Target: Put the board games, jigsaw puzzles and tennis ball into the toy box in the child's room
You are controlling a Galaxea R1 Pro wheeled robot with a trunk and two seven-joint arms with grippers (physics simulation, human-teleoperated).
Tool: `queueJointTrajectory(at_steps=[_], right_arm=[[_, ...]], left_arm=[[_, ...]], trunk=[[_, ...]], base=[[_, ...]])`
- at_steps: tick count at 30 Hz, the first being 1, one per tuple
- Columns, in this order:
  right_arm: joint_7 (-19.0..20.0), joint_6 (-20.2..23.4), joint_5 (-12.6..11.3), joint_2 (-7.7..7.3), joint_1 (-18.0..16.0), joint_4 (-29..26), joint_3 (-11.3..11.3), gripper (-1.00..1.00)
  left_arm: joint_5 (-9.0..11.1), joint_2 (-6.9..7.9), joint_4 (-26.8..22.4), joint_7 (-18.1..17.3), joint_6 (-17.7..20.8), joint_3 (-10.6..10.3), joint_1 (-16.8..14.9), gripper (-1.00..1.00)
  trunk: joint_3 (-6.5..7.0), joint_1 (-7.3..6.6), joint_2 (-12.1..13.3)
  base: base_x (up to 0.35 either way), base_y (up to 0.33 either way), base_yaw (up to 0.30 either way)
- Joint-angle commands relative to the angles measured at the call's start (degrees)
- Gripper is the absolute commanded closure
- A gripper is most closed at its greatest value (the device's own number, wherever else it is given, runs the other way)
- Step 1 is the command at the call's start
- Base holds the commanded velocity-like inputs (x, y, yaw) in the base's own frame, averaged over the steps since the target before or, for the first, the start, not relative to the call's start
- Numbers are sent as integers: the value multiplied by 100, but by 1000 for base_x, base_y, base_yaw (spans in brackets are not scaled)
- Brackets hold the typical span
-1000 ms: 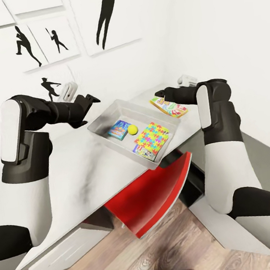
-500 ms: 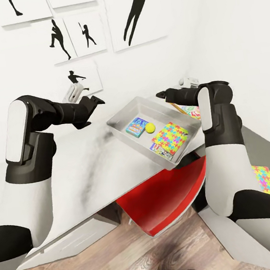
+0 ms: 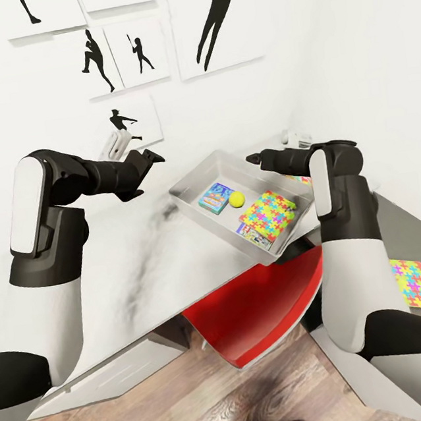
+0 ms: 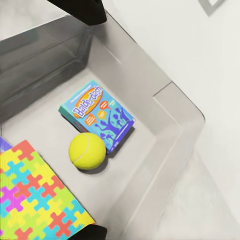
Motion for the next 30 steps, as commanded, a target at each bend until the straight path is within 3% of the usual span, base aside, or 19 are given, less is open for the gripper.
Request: queueJointTrajectory(at_steps=[1,22,30], right_arm=[[10,26,-8,6,26,-19,-15,-100],[8,26,-13,-6,164,-133,-26,-100],[5,26,-16,-10,160,-134,-55,-100]], left_arm=[[19,3,-2,35,49,-4,-6,-100],[-54,-84,-2,28,15,-15,9,-100],[-59,-94,-2,28,13,-17,9,-100]], trunk=[[-9,3,-10],[-9,3,-10],[-9,3,-10]], base=[[0,0,9],[0,-78,81],[0,-7,223]])
